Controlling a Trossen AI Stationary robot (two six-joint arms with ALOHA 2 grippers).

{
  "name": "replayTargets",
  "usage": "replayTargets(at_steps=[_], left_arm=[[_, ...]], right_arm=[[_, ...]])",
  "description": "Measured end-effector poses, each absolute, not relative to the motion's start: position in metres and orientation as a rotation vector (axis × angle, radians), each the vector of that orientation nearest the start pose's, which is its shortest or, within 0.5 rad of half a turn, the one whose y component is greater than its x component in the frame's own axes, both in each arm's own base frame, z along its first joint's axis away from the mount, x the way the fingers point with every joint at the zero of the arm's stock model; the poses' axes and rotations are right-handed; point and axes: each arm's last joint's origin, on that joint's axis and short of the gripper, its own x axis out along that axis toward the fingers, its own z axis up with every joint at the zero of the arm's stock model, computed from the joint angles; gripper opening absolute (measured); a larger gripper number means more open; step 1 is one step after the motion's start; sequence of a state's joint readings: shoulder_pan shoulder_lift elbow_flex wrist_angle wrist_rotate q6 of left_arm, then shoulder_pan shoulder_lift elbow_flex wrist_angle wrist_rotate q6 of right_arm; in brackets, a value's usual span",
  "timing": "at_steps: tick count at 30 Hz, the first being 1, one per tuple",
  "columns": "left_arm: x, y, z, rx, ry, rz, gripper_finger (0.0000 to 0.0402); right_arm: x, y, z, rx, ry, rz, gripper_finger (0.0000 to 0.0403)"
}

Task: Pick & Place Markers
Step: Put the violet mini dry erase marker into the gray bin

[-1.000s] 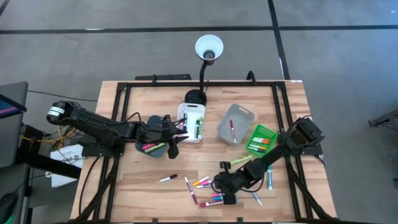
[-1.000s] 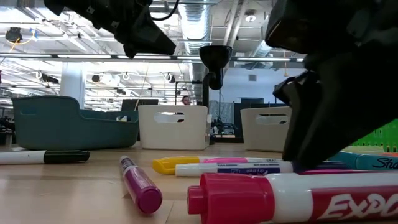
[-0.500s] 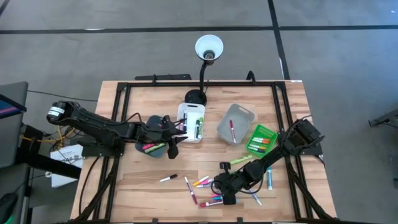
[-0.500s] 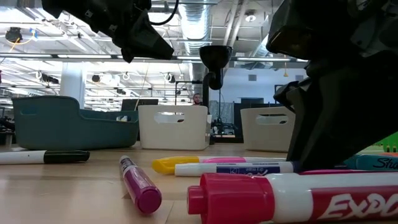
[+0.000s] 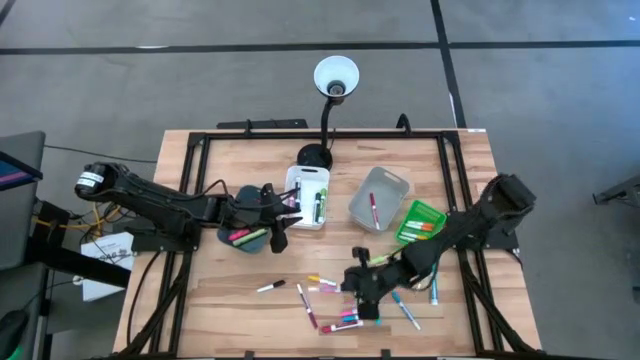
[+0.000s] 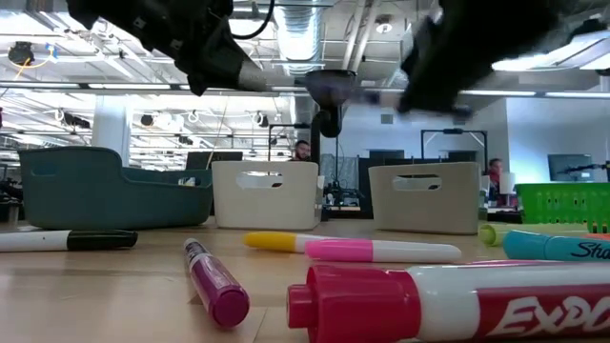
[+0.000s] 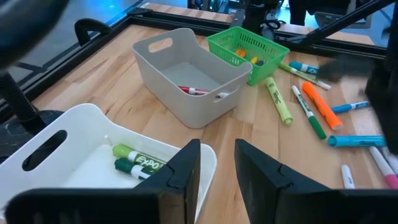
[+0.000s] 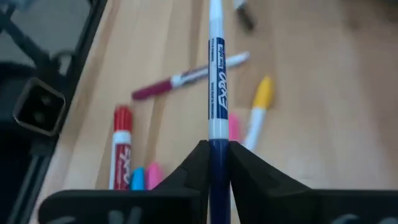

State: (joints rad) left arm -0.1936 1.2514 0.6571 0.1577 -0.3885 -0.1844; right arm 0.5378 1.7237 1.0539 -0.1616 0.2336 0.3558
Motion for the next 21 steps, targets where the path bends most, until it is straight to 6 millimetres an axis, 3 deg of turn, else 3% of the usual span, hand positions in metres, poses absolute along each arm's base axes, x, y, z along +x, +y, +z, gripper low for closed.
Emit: replayTargets(at_steps=[5,10,15,21], left_arm=[[0.257,-0.038,0.227,-0.056,0.399,0.234,0.0095],[0.257,-0.038,0.227,-0.057,0.399,0.235,0.0095],[0.257,-0.038,0.227,-0.057,0.398,0.235,0.0095],[0.257,-0.038,0.227,-0.057,0.398,0.235,0.0095]], right_arm=[[0.297,0.145,0.239,0.057,0.726,0.052,0.0020],[0.277,0.106,0.274,0.051,0.628,-0.285,0.0033],[0.255,0.069,0.275,0.185,0.646,-0.663,0.0038],[0.241,0.040,0.250,0.347,0.780,-0.996,0.0023]])
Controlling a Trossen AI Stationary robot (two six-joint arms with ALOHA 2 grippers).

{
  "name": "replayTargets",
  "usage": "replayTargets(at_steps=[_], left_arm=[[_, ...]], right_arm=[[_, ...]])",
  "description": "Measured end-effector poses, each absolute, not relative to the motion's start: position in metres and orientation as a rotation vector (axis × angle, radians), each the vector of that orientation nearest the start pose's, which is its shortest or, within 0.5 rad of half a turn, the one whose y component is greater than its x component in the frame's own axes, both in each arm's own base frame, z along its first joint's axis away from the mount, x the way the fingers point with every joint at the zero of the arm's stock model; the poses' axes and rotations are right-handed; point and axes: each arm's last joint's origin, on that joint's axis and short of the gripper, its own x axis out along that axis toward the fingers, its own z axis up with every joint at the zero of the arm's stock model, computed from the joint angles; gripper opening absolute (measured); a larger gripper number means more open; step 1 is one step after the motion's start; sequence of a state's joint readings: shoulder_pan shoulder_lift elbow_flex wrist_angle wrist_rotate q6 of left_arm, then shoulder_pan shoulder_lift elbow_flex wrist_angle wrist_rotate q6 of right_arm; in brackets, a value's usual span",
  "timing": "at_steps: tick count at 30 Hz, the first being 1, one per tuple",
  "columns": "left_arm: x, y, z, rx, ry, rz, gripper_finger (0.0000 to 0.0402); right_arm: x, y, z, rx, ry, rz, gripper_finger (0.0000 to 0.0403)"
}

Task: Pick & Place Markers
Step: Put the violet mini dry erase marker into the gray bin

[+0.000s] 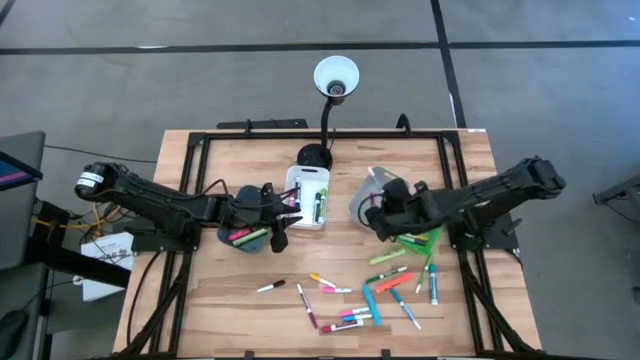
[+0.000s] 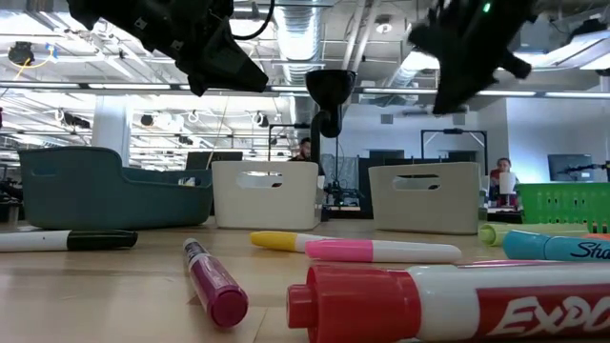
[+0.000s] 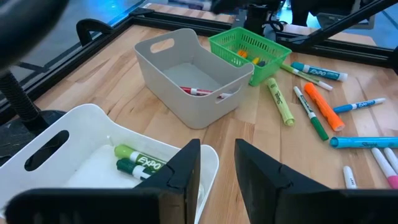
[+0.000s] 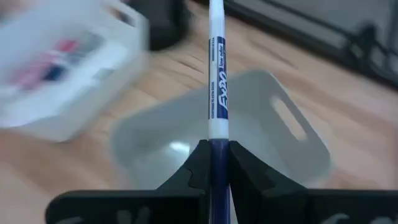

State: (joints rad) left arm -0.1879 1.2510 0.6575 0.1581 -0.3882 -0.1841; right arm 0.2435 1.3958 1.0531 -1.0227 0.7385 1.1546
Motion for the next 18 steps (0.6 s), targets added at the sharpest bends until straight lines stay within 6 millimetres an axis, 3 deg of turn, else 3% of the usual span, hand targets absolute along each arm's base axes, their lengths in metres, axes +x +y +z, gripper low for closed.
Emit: replayTargets(at_steps=[4,10,14,18], left_arm=[[0.257,-0.038,0.227,-0.057,0.398,0.235,0.0095],[0.257,-0.038,0.227,-0.057,0.398,0.235,0.0095],[0.257,-0.038,0.227,-0.057,0.397,0.235,0.0095],[0.257,-0.038,0.227,-0.057,0.397,0.235,0.0095]], right_arm=[[0.250,0.027,0.232,0.412,0.878,-1.077,0.0039],[0.270,0.013,0.194,0.463,1.139,-1.052,0.0035],[0.282,0.002,0.173,0.452,1.231,-1.018,0.0026],[0.288,-0.010,0.161,0.445,1.261,-1.010,0.0048]])
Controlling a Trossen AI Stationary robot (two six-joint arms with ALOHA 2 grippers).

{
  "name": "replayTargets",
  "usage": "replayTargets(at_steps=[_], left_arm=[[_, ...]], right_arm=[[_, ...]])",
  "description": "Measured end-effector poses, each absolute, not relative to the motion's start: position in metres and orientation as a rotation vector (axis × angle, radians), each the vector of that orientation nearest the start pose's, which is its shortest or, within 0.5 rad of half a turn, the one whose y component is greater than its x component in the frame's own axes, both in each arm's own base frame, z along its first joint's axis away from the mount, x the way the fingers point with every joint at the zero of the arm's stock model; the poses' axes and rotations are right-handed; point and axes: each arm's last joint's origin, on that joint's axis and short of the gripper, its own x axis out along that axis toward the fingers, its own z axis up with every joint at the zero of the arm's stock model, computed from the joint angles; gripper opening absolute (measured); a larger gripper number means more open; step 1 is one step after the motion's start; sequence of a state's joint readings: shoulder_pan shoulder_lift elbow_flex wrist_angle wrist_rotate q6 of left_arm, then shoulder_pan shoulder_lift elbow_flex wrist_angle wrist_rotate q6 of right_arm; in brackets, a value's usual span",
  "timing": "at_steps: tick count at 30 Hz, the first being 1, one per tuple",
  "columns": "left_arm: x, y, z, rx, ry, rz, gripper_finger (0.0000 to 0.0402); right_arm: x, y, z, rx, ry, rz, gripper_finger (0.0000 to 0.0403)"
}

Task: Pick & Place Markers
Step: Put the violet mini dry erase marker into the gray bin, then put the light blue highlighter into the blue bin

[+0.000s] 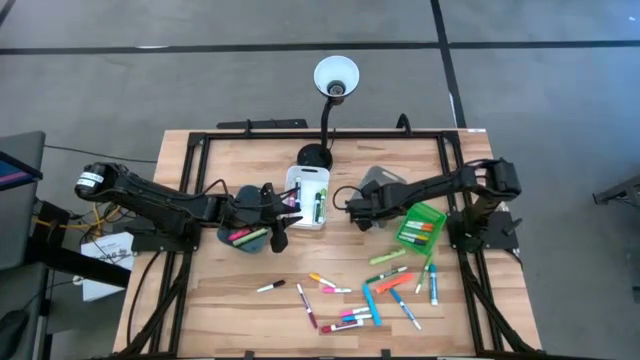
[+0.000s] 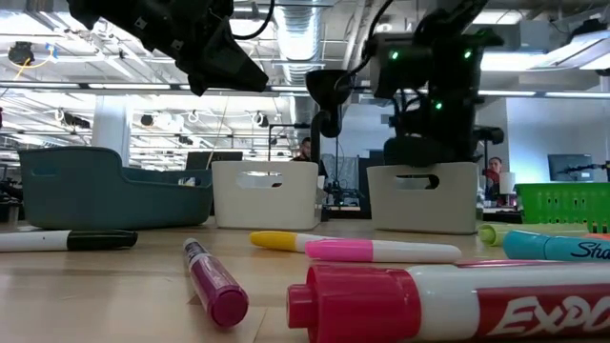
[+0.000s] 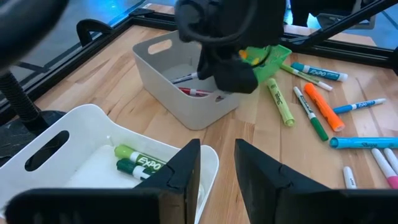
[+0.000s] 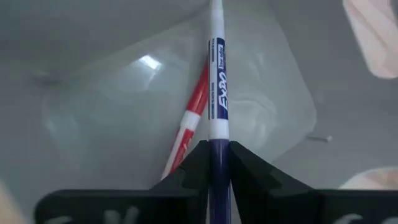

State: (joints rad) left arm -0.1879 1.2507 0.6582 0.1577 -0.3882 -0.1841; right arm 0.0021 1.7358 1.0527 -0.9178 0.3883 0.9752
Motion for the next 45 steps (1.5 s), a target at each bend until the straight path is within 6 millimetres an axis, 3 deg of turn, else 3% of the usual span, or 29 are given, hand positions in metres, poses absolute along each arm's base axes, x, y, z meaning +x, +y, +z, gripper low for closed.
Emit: replayTargets(at_steps=[11,16,21,26,31,35,39,45], left_arm=[[0.257,-0.038,0.227,-0.057,0.397,0.235,0.0095],[0.257,-0.038,0.227,-0.057,0.397,0.234,0.0095],[0.257,-0.038,0.227,-0.057,0.397,0.234,0.0095],[0.257,-0.038,0.227,-0.057,0.398,0.233,0.0095],[0.256,-0.038,0.226,-0.055,0.405,0.233,0.0095],[0.256,-0.038,0.226,-0.054,0.407,0.233,0.0095],[0.256,-0.038,0.226,-0.055,0.405,0.233,0.0095],[0.256,-0.038,0.226,-0.056,0.401,0.233,0.0095]], right_arm=[[0.291,-0.025,0.160,0.424,1.351,-0.934,0.0133],[0.296,-0.023,0.180,0.440,1.437,-0.874,0.0158],[0.301,-0.014,0.221,0.419,1.432,-0.851,0.0164],[0.303,0.017,0.268,0.373,1.267,-0.737,0.0158],[0.295,0.068,0.296,0.198,1.030,-0.509,0.0150],[0.288,0.109,0.293,0.058,0.909,-0.320,0.0143],[0.283,0.140,0.279,0.012,0.855,-0.216,0.0136],[0.291,0.157,0.249,0.160,0.917,-0.260,0.0132]])
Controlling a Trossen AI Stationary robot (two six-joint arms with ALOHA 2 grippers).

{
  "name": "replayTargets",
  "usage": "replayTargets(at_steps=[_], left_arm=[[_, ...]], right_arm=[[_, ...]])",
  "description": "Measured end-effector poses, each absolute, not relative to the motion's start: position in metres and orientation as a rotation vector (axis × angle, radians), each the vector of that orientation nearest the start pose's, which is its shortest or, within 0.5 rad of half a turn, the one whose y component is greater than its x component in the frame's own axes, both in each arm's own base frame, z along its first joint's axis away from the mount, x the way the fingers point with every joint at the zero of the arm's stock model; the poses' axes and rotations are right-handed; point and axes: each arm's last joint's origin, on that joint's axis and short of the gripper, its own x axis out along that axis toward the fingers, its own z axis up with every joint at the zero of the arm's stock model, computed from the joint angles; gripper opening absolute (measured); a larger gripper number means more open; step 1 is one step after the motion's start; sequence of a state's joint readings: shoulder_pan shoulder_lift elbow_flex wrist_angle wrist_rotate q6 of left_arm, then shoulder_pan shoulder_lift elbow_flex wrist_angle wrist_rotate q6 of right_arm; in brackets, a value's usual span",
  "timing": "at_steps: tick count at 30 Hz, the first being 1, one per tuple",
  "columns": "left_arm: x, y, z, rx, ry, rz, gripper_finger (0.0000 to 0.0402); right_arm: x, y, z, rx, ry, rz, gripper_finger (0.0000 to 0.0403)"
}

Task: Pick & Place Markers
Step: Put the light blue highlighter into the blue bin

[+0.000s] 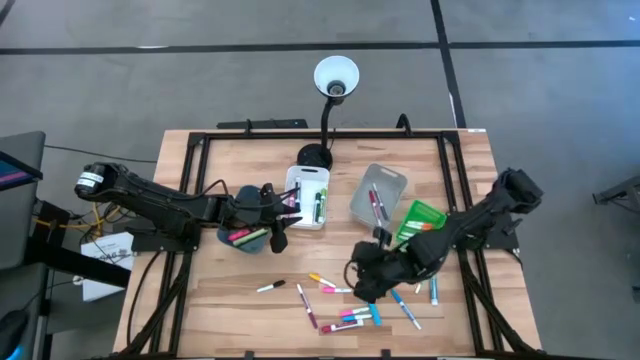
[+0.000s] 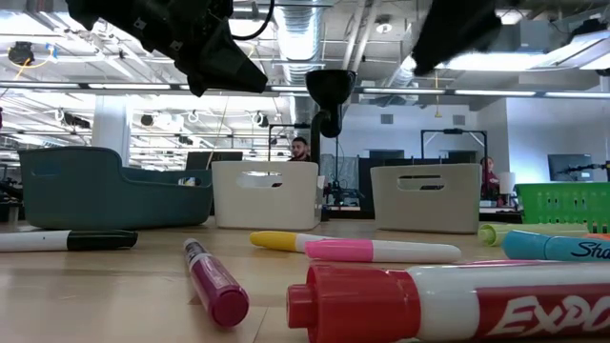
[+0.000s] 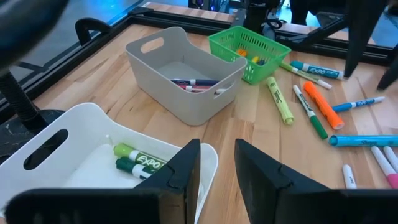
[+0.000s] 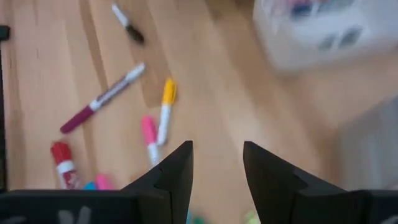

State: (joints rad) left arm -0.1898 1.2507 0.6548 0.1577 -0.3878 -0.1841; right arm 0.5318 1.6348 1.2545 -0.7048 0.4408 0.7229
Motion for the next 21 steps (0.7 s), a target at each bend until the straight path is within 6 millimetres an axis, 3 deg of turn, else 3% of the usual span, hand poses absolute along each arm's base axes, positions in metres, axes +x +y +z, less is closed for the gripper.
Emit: replayTargets(at_steps=[6,10,13,21], left_arm=[[0.256,-0.038,0.226,-0.059,0.401,0.233,0.0095],[0.256,-0.038,0.226,-0.062,0.400,0.234,0.0095],[0.256,-0.038,0.226,-0.062,0.400,0.234,0.0095],[0.256,-0.038,0.226,-0.062,0.401,0.234,0.0095]], right_arm=[[0.298,0.161,0.228,0.348,1.158,-0.100,0.0137],[0.302,0.161,0.218,0.687,1.284,-0.185,0.0142],[0.304,0.163,0.208,0.832,1.344,-0.283,0.0146],[0.310,0.168,0.179,0.897,1.449,-0.386,0.0144]])
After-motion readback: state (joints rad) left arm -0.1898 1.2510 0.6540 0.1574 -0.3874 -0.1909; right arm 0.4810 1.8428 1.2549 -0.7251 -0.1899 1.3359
